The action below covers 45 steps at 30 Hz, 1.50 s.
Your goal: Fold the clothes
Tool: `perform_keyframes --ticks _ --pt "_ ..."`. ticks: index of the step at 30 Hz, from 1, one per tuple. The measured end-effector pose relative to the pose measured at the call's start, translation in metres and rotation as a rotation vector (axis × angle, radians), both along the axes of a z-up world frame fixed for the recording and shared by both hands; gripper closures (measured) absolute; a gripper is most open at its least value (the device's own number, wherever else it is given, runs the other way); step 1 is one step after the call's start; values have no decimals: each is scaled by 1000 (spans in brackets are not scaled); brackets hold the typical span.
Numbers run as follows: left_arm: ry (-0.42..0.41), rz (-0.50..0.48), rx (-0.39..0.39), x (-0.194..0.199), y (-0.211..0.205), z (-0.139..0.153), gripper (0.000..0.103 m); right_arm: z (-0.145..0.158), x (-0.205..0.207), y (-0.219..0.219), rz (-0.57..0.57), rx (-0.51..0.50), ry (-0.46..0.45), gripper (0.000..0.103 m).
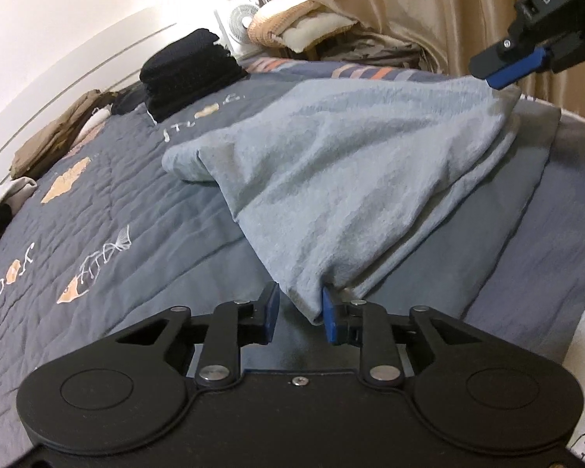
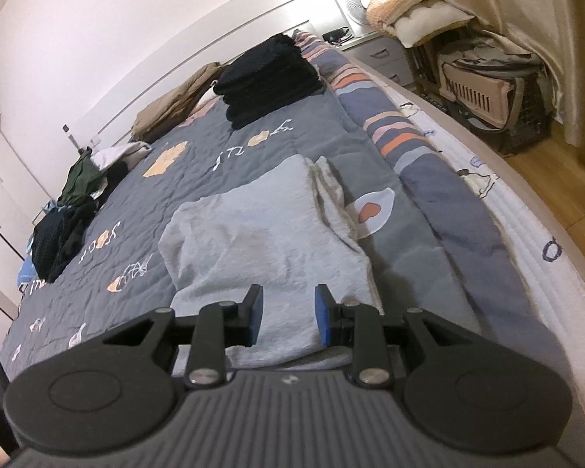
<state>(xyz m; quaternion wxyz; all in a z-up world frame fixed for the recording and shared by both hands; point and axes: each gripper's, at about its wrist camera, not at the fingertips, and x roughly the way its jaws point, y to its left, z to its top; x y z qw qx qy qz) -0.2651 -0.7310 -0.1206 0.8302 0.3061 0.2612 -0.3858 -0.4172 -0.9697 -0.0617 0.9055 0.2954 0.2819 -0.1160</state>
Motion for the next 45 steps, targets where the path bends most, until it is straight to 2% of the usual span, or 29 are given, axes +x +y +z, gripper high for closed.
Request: perform_keyframes --ticks 7,14,25,34,36,39,45 --pt "-14 -14 24 -2 -2 -6 79 -2 4 6 21 5 13 75" --pt "-6 -21 -13 -5 2 0 96 -7 6 6 19 14 39 75" --pt "183 -14 -132 -10 27 28 100 -11 6 -1 -1 21 72 75" --pt "283 -3 -80 -15 28 15 99 -14 10 -1 9 -15 118 75" --pt "292 -21 -108 -19 31 18 99 -16 12 1 15 -42 146 75" --pt "323 -25 -190 -19 38 29 99 -21 14 0 28 -68 191 75" --pt "377 64 -313 2 47 37 98 -29 12 0 38 -104 244 76"
